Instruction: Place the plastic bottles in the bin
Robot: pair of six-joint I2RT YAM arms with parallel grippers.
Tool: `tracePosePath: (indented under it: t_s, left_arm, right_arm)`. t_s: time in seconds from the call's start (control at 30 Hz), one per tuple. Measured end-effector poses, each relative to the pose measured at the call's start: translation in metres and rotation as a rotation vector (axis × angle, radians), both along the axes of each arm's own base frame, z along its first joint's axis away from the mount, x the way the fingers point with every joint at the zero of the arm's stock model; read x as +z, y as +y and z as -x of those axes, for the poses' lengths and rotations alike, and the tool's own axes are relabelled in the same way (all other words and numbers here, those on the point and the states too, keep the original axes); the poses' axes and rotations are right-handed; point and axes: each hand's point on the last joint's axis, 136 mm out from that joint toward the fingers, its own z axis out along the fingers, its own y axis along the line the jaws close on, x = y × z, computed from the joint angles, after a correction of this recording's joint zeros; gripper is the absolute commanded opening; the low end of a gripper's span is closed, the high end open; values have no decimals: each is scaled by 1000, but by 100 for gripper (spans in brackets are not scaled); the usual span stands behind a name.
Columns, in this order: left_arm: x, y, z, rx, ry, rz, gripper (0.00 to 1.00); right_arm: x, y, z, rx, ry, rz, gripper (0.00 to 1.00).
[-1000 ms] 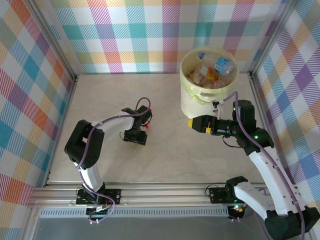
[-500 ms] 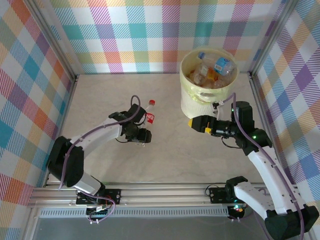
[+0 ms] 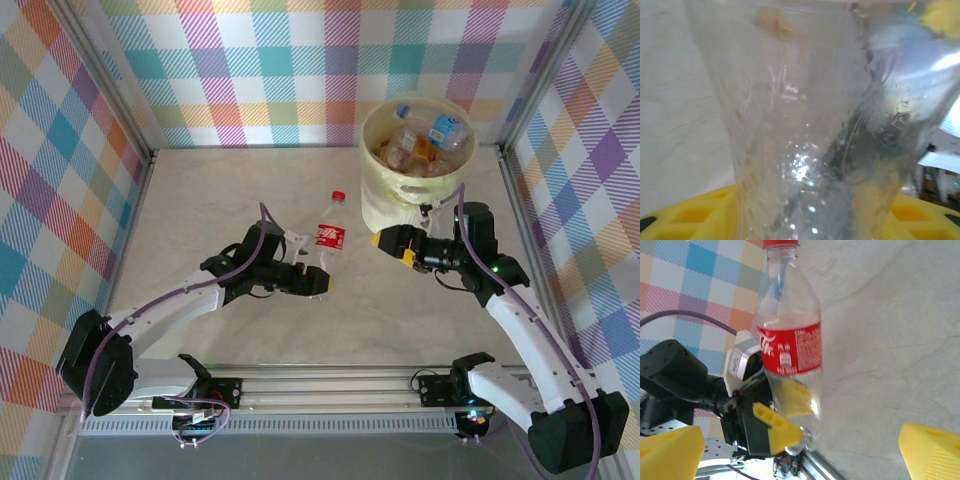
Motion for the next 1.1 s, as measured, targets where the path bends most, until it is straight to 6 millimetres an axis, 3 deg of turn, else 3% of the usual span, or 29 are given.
tracePosePath:
  t_s: [0.4, 0.57, 0.73, 1.1]
  left_arm:
    - [47, -38, 19, -88, -18, 230, 48]
    - [51, -53, 37, -133, -13, 249, 48]
    - [41, -70, 50, -163, 13, 232, 48]
    - [46, -83, 45, -148, 3, 250, 48]
  right_arm:
    - [14, 17, 1, 62, -38, -65, 99]
    - [15, 23, 4, 80, -45, -80, 98]
    - [17, 28, 7, 101, -55, -90, 93]
    - [17, 27, 8, 96, -61, -89, 81]
